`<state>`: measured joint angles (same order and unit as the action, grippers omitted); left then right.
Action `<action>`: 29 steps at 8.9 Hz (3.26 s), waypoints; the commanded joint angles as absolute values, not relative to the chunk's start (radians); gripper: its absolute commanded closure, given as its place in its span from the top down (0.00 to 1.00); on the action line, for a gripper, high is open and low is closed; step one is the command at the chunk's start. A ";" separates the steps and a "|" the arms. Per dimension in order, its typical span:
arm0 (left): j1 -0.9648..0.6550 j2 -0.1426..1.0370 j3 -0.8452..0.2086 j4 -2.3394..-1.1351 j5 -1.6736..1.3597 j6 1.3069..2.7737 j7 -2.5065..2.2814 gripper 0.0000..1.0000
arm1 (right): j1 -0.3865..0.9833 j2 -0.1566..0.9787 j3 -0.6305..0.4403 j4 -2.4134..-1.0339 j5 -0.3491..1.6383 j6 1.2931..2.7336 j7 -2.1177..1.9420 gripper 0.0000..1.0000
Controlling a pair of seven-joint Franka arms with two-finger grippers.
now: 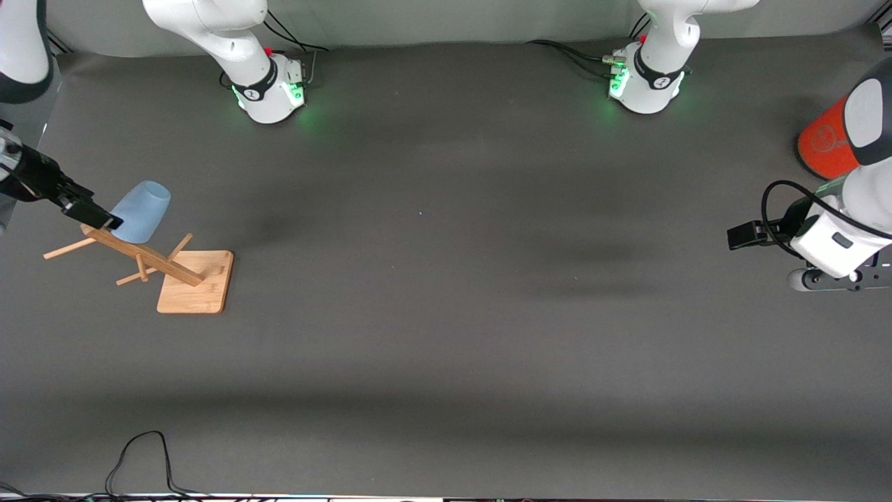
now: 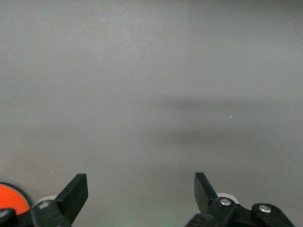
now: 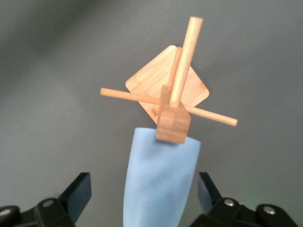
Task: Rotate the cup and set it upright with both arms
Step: 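Reach the right gripper to the blue cup on the wooden rack and grasp, then lift the blue cup off the rack peg with the right gripper, then carry the blue cup to the table middle with the right gripper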
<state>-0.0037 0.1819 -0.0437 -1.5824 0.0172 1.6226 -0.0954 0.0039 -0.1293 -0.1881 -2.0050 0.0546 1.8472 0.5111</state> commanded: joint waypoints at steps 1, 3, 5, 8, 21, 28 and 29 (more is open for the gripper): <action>-0.005 0.172 -0.041 -1.594 0.011 1.617 -0.086 1.00 | 0.008 -0.166 -0.198 -2.094 0.092 1.923 0.541 1.00; -0.009 0.176 -0.041 -1.594 0.011 1.624 -0.086 1.00 | 0.009 -0.175 -0.209 -2.135 0.092 1.947 0.543 1.00; -0.006 0.181 -0.041 -1.592 0.011 1.631 -0.084 1.00 | 0.009 -0.175 -0.209 -2.167 0.092 1.970 0.543 1.00; -0.005 0.181 -0.041 -1.592 0.011 1.629 -0.084 1.00 | 0.012 -0.173 -0.209 -2.181 0.094 1.982 0.558 1.00; -0.006 0.181 -0.041 -1.594 0.009 1.624 -0.084 1.00 | 0.271 -0.350 -0.179 -2.137 0.080 1.764 0.968 0.59; -0.006 0.189 -0.041 -1.594 0.009 1.626 -0.084 1.00 | 0.759 0.051 -0.175 -1.756 0.077 1.787 1.711 0.59; -0.006 0.195 -0.041 -1.594 0.009 1.628 -0.084 1.00 | 0.809 0.168 -0.175 -1.655 0.072 1.793 1.809 0.59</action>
